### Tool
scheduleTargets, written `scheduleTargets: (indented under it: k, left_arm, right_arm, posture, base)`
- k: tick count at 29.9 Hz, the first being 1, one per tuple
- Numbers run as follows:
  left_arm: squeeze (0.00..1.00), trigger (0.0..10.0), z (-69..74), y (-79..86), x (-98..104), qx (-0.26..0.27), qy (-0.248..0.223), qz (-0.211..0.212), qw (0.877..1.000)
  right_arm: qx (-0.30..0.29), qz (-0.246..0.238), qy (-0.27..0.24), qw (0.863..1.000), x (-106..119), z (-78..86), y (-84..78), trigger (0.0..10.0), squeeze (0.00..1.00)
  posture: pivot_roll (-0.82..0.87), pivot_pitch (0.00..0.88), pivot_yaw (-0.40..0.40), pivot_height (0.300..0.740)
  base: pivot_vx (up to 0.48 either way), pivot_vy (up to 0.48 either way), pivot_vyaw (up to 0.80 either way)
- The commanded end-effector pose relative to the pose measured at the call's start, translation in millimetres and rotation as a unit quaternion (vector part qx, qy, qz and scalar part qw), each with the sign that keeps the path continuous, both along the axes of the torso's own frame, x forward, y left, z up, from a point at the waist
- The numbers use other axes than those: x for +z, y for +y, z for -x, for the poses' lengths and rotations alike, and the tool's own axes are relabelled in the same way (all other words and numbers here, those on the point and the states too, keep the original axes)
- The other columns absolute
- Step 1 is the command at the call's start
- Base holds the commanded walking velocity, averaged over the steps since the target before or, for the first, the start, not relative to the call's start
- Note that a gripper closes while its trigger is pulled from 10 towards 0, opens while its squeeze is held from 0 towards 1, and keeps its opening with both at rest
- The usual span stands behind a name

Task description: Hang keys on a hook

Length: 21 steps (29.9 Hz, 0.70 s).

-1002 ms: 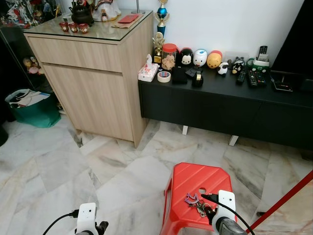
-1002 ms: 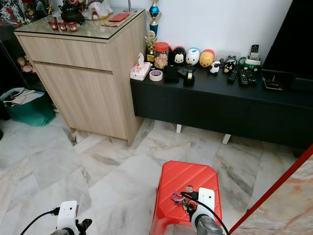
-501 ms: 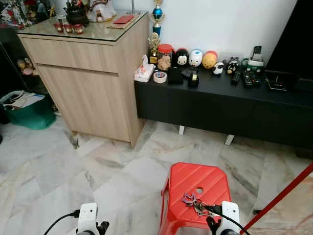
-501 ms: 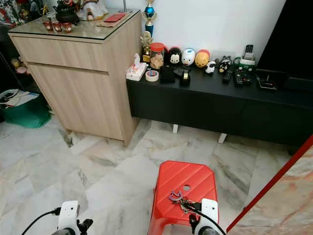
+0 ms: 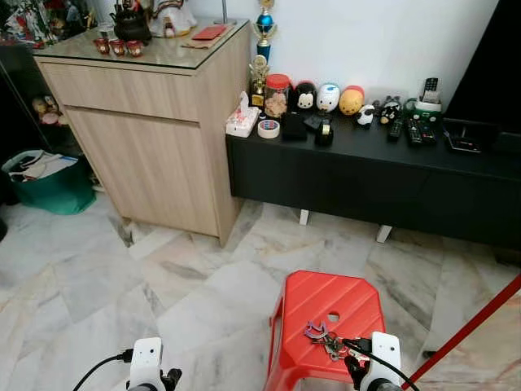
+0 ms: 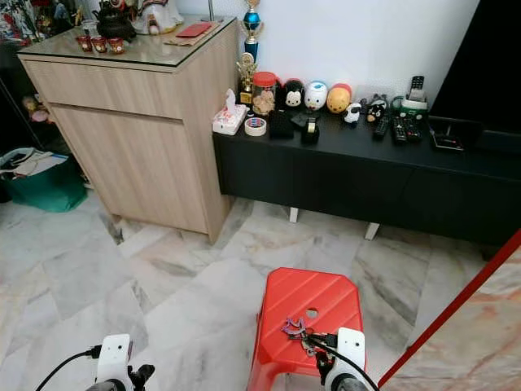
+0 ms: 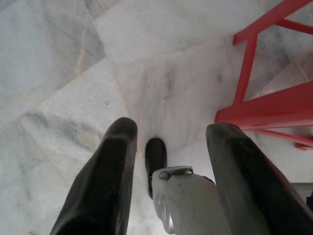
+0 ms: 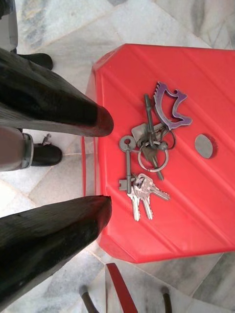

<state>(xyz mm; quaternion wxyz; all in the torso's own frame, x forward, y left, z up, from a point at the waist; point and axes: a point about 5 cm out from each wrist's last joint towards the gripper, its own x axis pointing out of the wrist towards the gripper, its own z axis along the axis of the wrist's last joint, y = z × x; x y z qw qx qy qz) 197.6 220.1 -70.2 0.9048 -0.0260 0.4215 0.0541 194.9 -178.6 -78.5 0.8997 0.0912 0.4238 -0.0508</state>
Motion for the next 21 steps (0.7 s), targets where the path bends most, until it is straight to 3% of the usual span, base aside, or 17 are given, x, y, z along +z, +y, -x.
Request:
scheduleTargets:
  k: [1, 11, 21]
  left_arm:
    - [0.0, 10.0, 1.9, -0.3, -1.3, 0.0, 0.007, -0.001, 1.0]
    - [0.0, 10.0, 2.0, -0.8, -1.5, 0.0, 0.007, 0.0, 1.0]
    - [0.0, 10.0, 2.7, -1.1, -1.7, -0.002, 0.004, 0.0, 1.0]
  right_arm:
    - [0.001, 0.007, -0.006, 1.0, 1.6, -2.0, -2.8, 10.0, 0.0]
    - [0.021, 0.037, 0.004, 0.999, 0.3, 0.7, -6.4, 10.0, 0.0]
    - [0.011, 0.043, -0.004, 0.999, 1.4, -1.1, -5.3, 10.0, 0.0]
  posture:
    - [-0.01, 0.0, -0.05, 0.74]
    - [-0.01, 0.0, -0.052, 0.74]
    - [-0.02, 0.0, -0.056, 0.692]
  base:
    - [0.0, 0.0, 0.0]
    - [0.0, 0.0, 0.0]
    - [0.0, 0.0, 0.0]
